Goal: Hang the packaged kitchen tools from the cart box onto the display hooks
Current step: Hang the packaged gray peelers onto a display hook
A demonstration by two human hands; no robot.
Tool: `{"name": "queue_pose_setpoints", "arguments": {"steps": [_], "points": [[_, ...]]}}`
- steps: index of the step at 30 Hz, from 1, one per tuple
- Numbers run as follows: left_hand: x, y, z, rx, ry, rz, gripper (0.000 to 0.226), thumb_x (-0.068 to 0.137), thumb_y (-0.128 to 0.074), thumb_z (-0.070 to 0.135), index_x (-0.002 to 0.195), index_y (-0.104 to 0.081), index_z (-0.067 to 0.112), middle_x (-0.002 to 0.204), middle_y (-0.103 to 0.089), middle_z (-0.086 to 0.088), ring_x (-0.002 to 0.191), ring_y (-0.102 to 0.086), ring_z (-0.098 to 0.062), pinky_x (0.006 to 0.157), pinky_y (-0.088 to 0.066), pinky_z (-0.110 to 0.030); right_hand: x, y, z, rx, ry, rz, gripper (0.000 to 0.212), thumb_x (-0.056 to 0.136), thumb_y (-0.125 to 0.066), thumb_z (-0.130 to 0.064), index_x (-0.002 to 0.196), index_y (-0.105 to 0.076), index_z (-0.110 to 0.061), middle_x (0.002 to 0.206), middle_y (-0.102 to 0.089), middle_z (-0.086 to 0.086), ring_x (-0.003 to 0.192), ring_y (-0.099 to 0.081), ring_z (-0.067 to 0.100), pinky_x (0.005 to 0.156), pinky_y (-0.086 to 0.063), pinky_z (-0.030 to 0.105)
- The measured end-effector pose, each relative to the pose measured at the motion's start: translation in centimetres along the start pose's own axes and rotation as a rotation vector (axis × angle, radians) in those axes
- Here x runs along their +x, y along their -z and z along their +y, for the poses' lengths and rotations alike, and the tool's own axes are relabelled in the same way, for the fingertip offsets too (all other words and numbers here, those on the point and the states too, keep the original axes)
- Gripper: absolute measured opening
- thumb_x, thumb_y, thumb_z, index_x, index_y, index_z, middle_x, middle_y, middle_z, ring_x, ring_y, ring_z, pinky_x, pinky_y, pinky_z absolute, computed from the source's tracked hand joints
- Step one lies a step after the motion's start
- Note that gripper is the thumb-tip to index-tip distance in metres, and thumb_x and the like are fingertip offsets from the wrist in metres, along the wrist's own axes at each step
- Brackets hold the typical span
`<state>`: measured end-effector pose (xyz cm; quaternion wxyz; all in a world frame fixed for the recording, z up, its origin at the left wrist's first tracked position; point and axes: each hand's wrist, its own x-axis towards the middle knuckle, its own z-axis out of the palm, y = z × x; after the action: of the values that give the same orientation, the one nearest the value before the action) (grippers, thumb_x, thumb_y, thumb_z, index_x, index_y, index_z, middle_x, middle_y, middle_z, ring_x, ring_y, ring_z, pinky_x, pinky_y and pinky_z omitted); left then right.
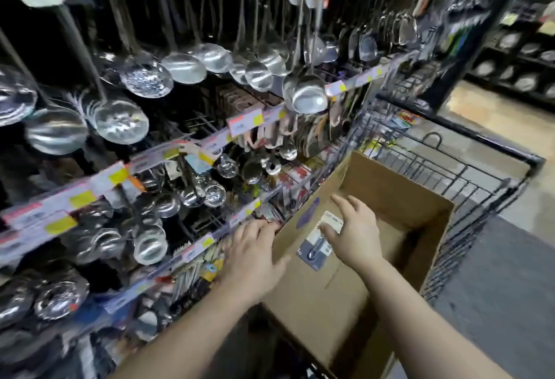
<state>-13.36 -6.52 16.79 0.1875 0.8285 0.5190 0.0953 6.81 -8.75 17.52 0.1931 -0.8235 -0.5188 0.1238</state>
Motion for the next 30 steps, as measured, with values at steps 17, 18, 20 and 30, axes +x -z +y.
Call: {"name": "queue_pose_setpoints", "arguments": {"steps": [17,18,20,30], "points": [[15.4,-13.0,6.1,-0.055,-0.006,-0.221,0.061,0.09,-0.066,0.043,0.142,-0.049,0.016,0.141,-0.051,-0.008,0.133,-0.041,-0.03,0.111,-0.028,-0.037,2.1,-5.4,12.7,0.058,-0.237,-0.262,0.073,0.09,-0.066,-0.033,0.153,-0.03,-0.032,0.146,-0.042,0.005,0.134,-0.037,0.026,0.108,-0.032,0.031],[15.9,-14.2,5.9,-0.052,-0.006,-0.263,0.061,0.091,-0.066,0.042,0.142,-0.049,0.015,0.142,-0.05,-0.008,0.133,-0.04,-0.03,0.111,-0.028,-0.037,3.6,-6.0,13.3,0.061,-0.268,-0.257,0.071,0.089,-0.066,-0.031,0.152,-0.033,-0.03,0.145,-0.043,0.006,0.134,-0.038,0.026,0.108,-0.032,0.031],[16.8,-16.6,5.4,-0.051,-0.013,-0.34,0.061,0.092,-0.065,0.042,0.144,-0.047,0.017,0.141,-0.05,-0.007,0.133,-0.04,-0.03,0.11,-0.03,-0.037,6.7,-7.1,14.5,0.076,-0.333,-0.233,0.064,0.089,-0.065,-0.028,0.148,-0.04,-0.026,0.146,-0.044,0.008,0.134,-0.039,0.028,0.109,-0.033,0.032],[21.4,-27.5,2.6,-0.068,0.107,-0.546,0.06,0.089,-0.068,0.037,0.143,-0.048,0.017,0.141,-0.051,-0.008,0.132,-0.043,-0.031,0.111,-0.03,-0.036,17.2,-15.4,20.5,0.148,-0.502,-0.243,0.06,0.091,-0.064,-0.028,0.147,-0.043,-0.024,0.148,-0.042,0.011,0.132,-0.04,0.034,0.11,-0.032,0.035]]}}
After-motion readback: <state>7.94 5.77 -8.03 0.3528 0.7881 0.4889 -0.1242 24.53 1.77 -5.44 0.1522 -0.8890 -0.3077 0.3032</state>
